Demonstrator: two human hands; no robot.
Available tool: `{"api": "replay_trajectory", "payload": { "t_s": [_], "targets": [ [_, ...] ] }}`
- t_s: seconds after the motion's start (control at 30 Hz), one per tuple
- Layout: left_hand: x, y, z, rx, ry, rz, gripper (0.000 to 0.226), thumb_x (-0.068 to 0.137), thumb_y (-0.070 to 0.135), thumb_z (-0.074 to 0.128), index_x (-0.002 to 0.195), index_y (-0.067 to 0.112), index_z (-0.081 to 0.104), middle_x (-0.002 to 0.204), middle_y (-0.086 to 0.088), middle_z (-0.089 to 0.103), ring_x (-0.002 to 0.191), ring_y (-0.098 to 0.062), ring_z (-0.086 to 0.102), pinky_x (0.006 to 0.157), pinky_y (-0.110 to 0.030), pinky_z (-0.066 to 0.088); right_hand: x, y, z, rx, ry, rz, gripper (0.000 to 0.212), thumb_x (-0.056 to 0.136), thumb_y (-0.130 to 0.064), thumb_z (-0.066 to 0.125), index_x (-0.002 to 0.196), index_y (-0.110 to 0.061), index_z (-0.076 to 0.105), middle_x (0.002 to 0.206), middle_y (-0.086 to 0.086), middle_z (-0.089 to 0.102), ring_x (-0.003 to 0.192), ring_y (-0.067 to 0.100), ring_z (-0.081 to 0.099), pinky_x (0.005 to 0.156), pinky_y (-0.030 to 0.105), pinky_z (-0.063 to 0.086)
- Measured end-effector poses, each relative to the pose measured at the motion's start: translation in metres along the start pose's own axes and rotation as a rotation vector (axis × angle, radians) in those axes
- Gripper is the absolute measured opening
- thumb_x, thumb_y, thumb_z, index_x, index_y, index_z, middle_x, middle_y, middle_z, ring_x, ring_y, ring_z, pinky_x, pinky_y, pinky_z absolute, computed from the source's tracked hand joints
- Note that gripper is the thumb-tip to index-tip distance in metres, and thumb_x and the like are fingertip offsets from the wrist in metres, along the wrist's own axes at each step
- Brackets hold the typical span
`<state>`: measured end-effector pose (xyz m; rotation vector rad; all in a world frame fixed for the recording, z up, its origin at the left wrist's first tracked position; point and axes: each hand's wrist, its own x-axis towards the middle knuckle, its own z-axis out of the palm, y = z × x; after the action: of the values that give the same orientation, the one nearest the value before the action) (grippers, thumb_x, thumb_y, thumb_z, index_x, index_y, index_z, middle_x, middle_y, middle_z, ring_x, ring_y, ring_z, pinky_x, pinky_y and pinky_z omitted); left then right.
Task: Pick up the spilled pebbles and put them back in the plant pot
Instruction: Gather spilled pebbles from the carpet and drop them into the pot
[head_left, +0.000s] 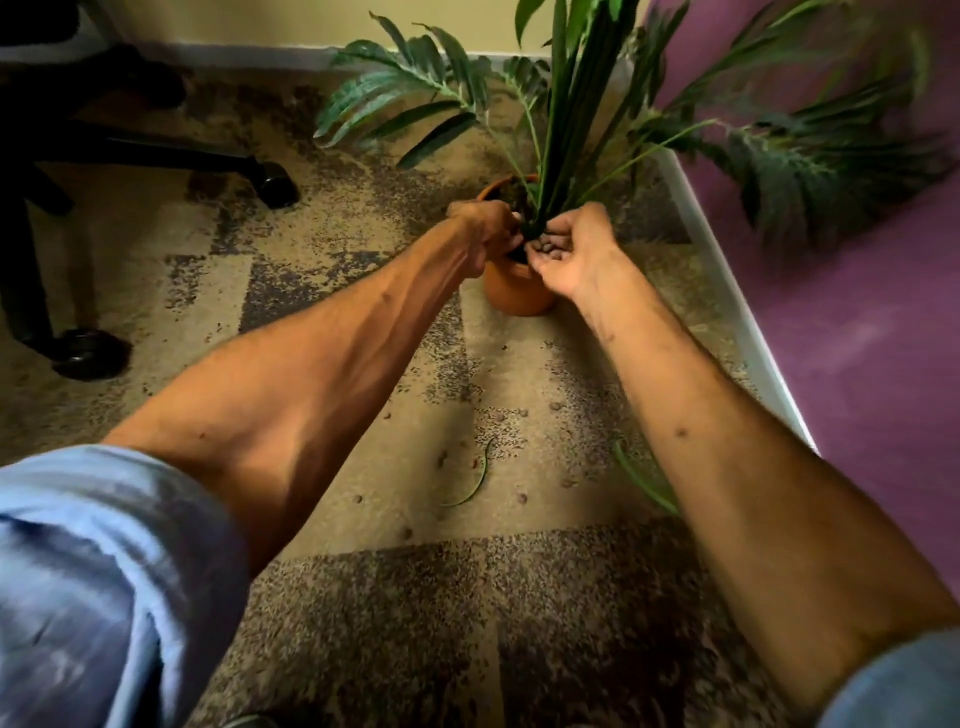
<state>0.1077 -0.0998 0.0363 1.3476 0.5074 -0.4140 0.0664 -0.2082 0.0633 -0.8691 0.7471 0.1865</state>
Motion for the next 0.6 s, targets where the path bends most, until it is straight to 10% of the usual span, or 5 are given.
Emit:
{"api": "replay_trajectory", "payload": {
  "t_s": [0.1,0.2,0.27,0.6],
  "targets": [
    [0.006,-0.006,0.004,-0.013,0.038,-0.026,0.035,0.103,0.005,0.053,0.138,0.005,0.056,0.09,-0.011,0.077,0.078,-0.018,0.071,0.099,-0.035,0.061,-0.001,-0.008,0.002,0.033,-0.044,0.022,0.025,0.098,0.004,0.027,0.098,0.0,0.052,0.116,0.021,0.055,0.105,0.034,0.058,0.096,0.043,0.052],
    [0.001,-0.006,0.004,-0.069,0.076,0.011,0.042,0.104,0.011,0.049,0.145,0.002,0.052,0.122,-0.017,0.072,0.093,-0.026,0.073,0.072,-0.032,0.065,0.007,-0.014,0.006,0.047,-0.022,0.013,0.048,0.096,0.01,0.02,0.127,0.006,0.057,0.156,0.022,0.043,0.146,0.039,0.039,0.125,0.052,0.03],
    [0.0,-0.002,0.003,-0.114,0.122,0.061,0.04,0.103,0.012,0.049,0.139,-0.002,0.057,0.109,-0.017,0.069,0.074,-0.023,0.067,0.05,-0.025,0.058,0.01,-0.016,0.008,0.02,0.01,0.007,0.059,0.095,0.012,0.016,0.145,0.007,0.049,0.159,0.021,0.04,0.15,0.039,0.034,0.126,0.051,0.028],
    [-0.006,-0.006,-0.006,-0.191,0.082,0.052,0.037,0.108,0.007,0.032,0.119,-0.005,0.065,0.109,-0.016,0.059,0.084,-0.02,0.059,0.061,-0.02,0.056,0.009,-0.004,0.004,0.062,0.058,-0.043,0.057,0.097,0.008,0.017,0.144,0.01,0.048,0.151,0.027,0.048,0.142,0.043,0.048,0.113,0.037,0.047]
  ]
}}
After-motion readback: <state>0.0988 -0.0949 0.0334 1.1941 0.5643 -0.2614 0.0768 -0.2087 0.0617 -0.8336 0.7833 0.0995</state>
